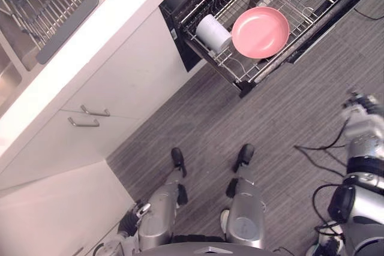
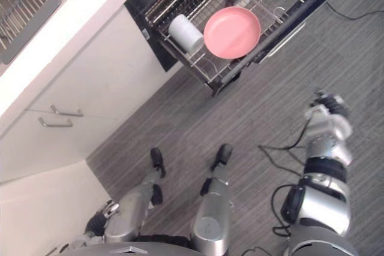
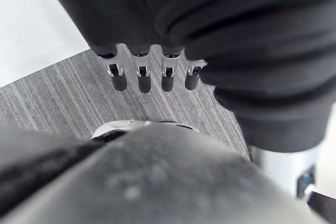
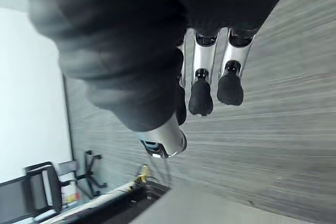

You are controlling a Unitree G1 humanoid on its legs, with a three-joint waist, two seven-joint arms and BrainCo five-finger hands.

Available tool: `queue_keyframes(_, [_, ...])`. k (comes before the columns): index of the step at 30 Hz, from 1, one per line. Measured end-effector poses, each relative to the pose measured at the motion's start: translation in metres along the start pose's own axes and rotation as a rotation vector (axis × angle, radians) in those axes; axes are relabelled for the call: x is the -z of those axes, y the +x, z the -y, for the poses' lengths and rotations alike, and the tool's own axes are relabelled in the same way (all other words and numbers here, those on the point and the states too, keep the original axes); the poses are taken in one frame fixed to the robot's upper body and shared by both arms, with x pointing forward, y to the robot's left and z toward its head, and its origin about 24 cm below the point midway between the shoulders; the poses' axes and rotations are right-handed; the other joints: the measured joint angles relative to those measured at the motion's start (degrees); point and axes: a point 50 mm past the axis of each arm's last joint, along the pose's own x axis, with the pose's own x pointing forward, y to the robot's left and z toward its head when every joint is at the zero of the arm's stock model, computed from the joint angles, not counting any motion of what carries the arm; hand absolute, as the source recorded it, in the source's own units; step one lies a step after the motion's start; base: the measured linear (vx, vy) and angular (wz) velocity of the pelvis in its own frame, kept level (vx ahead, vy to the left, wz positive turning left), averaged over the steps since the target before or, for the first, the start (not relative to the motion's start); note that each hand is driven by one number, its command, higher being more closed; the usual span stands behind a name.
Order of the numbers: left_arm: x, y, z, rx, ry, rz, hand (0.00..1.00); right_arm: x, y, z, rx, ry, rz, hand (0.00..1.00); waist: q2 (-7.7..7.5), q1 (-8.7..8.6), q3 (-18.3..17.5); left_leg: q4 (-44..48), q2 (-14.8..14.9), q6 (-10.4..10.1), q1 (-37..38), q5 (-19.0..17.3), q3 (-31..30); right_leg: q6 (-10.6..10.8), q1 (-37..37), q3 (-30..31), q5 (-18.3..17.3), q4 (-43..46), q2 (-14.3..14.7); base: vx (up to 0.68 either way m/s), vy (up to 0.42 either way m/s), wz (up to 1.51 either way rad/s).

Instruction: Walk over to the sink, pick up the cup, carry it to the dishwasher, place the cup inside the dishwasher, then close the dishwasher door

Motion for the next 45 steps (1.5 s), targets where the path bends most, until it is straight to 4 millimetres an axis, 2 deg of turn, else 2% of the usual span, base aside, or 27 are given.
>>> queue_keyframes(3, [-0.002, 0.001, 0.0, 0.0, 0.002, 0.004, 0.0, 0.027, -0.001, -0.009, -0.077, -0.026, -0.101, 1.0, 0.05, 0.71, -0.04, 0.01, -0.17, 0.01, -0.59, -0.01, -0.19, 0.28, -0.22, -0.21, 0.51, -0.41, -0.13, 0.06, -0.038, 0.06])
queue_keyframes(6, [-0.005, 0.004, -0.001, -0.007, 0.0, -0.003, 0.0, 0.039, -0.002, -0.022, -0.158, -0.052, -0.156, 1.0, 0.1, 1.61, -0.07, 0.02, -0.37, 0.06, -1.71, 0.2, -1.35, -0.07, -0.48, -1.29, 0.88, -0.74, -0.25, 0.06, -0.032, 0.16])
queue_keyframes(14, [-0.008, 0.007, 0.002, 0.004, 0.018, -0.009, 0.0, 0.032, 0.002, -0.077, -0.3, -0.139, -0.166, 1.0, 0.5, 3.47, -0.32, 0.05, -2.08, 0.88, -3.24, 1.19, -3.94, -0.18, -0.46, -3.79, 1.05, 0.04, -2.01, 0.05, -0.015, 0.21])
queue_keyframes(20, [-0.006, 0.008, 0.006, 0.014, 0.009, -0.015, 0.0, 0.009, 0.009, -0.079, -0.244, -0.453, -0.094, 1.0, 1.76, 4.24, -0.38, 0.04, -3.8, 1.36, -3.86, 1.58, -6.97, 0.64, -0.37, -6.11, -0.16, 3.24, -4.49, 0.02, -0.009, 0.25])
queue_keyframes(22, [-0.003, 0.008, 0.009, 0.02, -0.001, -0.022, 0.0, -0.005, 0.01, -0.089, -0.237, -0.586, -0.049, 1.0, 2.59, 4.77, -0.89, 0.04, -4.12, 1.29, -4.12, 2.01, -7.93, 0.73, -0.4, -6.95, -0.8, 4.66, -5.22, 0.0, -0.035, 0.23])
queue_keyframes(24, [-0.003, 0.008, 0.011, 0.025, -0.005, -0.022, 0.0, -0.012, 0.009, -0.102, -0.252, -0.646, -0.015, 1.0, 2.94, 5.24, -1.14, 0.04, -4.17, 1.0, -4.14, 2.23, -8.68, 0.75, -0.37, -7.57, -1.36, 5.62, -5.6, -0.01, -0.073, 0.2])
queue_keyframes(29, [0.005, 0.007, 0.02, 0.048, -0.033, -0.038, 0.0, -0.03, 0.005, -0.131, -0.274, -0.777, 0.072, 1.0, 5.34, 6.63, -2.86, 0.05, -4.68, 0.13, -4.8, 2.96, -12.65, 0.97, -0.47, -10.7, -4.64, 11.07, -7.66, 0.0, -0.101, 0.36])
queue_keyframes(30, [0.006, 0.007, 0.021, 0.058, -0.033, -0.04, 0.0, -0.034, 0.004, -0.136, -0.273, -0.811, 0.094, 1.0, 5.7, 7.49, -3.12, 0.05, -4.74, 0.13, -4.71, 2.96, -13.1, 1.34, -0.54, -11.31, -5.71, 13.04, -8.39, 0.01, -0.1, 0.3])
queue_keyframes(33, [0.01, 0.004, 0.021, 0.067, -0.039, -0.049, 0.0, -0.039, 0.002, -0.146, -0.28, -0.862, 0.13, 1.0, 6.23, 8.98, -3.52, 0.07, -5.27, -0.07, -4.81, 3.16, -14.21, 1.36, -1.13, -12.68, -8.84, 18.45, -10.71, 0.03, -0.128, 0.38])
queue_keyframes(35, [0.013, 0.002, 0.021, 0.067, -0.039, -0.057, 0.0, -0.042, 0.0, -0.155, -0.287, -0.887, 0.147, 1.0, 6.32, 9.16, -3.58, 0.11, -5.82, -0.6, -4.72, 3.87, -14.86, 1.53, -1.25, -13.39, -10.8, 21.62, -12.17, 0.05, -0.112, 0.38])
queue_keyframes(37, [0.015, 0.002, 0.02, 0.074, -0.025, -0.071, 0.0, -0.05, -0.003, -0.165, -0.297, -0.902, 0.176, 1.0, 6.37, 9.25, -3.62, 0.4, -6.41, -0.25, -4.71, 4.31, -15.74, 1.65, -1.23, -14.21, -12.48, 24.12, -13.55, 0.06, -0.104, 0.37])
queue_keyframes(39, [0.014, 0.002, 0.021, 0.081, -0.015, -0.073, 0.0, -0.063, -0.008, -0.181, -0.32, -0.958, 0.278, 1.0, 6.4, 10.5, -3.64, 0.42, -6.98, 0.38, -4.34, 4.81, -16.55, 1.77, -1.15, -14.68, -14.33, 26.9, -14.98, 0.05, -0.102, 0.25])
queue_keyframes(41, [0.015, 0.001, 0.021, 0.083, -0.017, -0.075, 0.0, -0.069, -0.013, -0.191, -0.351, -0.985, 0.351, 1.0, 6.41, 11.08, -3.64, 0.42, -7.08, 0.32, -3.94, 4.77, -17.0, 1.8, -0.67, -15.19, -15.38, 27.97, -15.43, 0.02, -0.107, 0.19])
queue_keyframes(43, [0.015, 0.001, 0.021, 0.095, -0.007, -0.082, 0.0, -0.083, -0.022, -0.209, -0.373, -1.023, 0.462, 1.0, 6.81, 11.78, -3.94, 0.41, -7.11, 0.21, -3.52, 4.65, -17.62, 1.69, 0.16, -16.26, -16.8, 29.1, -15.9, 0.0, -0.128, 0.21])
queue_keyframes(45, [0.018, -0.002, 0.02, 0.103, -0.002, -0.088, 0.0, -0.082, -0.023, -0.21, -0.383, -1.072, 0.491, 1.0, 6.86, 11.72, -3.98, 0.4, -6.91, -0.25, -3.32, 4.19, -17.63, 1.67, 0.23, -16.31, -17.33, 29.64, -15.87, -0.03, -0.099, 0.02])
